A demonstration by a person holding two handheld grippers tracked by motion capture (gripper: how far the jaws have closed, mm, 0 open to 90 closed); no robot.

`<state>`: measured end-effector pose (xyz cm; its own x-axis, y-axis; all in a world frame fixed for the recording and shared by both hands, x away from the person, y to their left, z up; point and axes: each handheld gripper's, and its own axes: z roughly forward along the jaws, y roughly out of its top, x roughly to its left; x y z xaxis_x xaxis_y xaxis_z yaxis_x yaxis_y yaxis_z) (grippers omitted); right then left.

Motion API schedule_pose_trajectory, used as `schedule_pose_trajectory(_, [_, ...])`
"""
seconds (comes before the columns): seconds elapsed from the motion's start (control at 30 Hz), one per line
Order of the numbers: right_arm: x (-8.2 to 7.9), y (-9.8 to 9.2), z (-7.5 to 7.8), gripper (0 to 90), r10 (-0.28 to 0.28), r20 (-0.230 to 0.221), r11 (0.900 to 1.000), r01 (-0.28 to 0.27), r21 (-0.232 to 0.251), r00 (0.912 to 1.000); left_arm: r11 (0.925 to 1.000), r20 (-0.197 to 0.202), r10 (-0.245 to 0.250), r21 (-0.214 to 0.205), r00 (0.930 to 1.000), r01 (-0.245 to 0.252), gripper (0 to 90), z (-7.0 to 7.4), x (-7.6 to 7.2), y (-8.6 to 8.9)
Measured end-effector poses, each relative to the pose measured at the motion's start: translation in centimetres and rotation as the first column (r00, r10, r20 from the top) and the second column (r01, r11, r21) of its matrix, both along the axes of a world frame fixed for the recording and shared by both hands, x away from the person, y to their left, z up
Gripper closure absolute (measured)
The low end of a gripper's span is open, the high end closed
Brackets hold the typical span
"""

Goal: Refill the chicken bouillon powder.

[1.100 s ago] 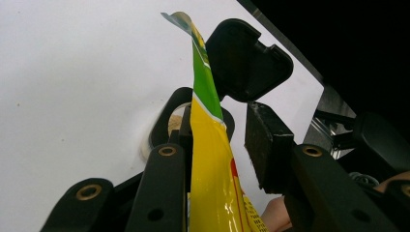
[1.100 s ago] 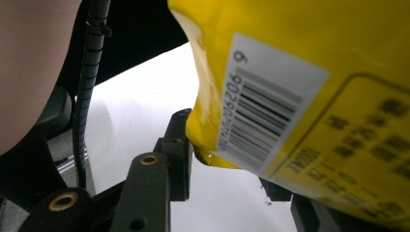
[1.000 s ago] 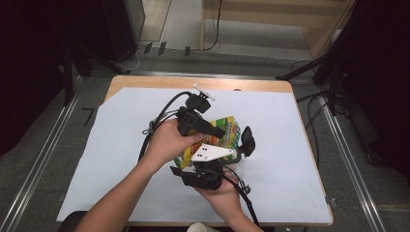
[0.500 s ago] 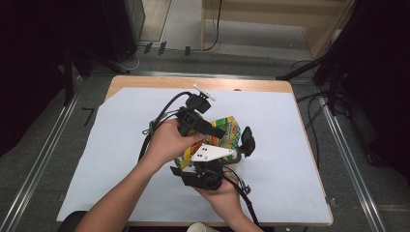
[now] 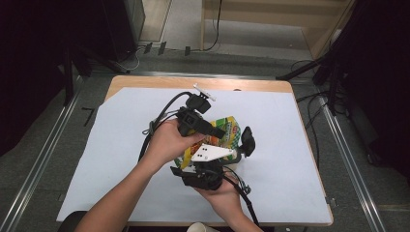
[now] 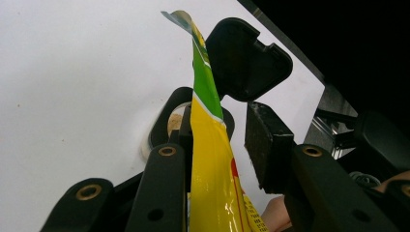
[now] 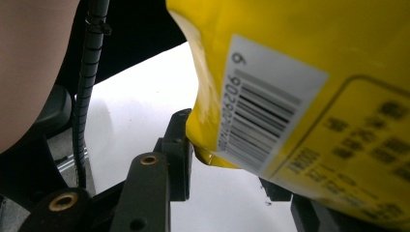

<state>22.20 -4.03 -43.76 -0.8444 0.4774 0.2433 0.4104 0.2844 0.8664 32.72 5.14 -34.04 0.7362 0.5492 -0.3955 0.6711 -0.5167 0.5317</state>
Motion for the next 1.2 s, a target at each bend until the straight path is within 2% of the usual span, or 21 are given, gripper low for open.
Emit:
schedule_pose_trajectory(0.7, [0.0,0.0,0.0,62.7,0.001,0.0,1.0,-0.001,-0.001,1.0,1.0,0.006,0.002,0.003,1.0,-0.002,69.9,0.01,-0.06,-0.04])
schedule_pose_trajectory(1.2, [-0.03,0.02,0.0,62.7,0.0,0.0,1.0,0.0,-0.003,1.0,1.0,-0.005,-0.003,-0.003,1.0,0.003,69.9,-0.06,0.04,0.02])
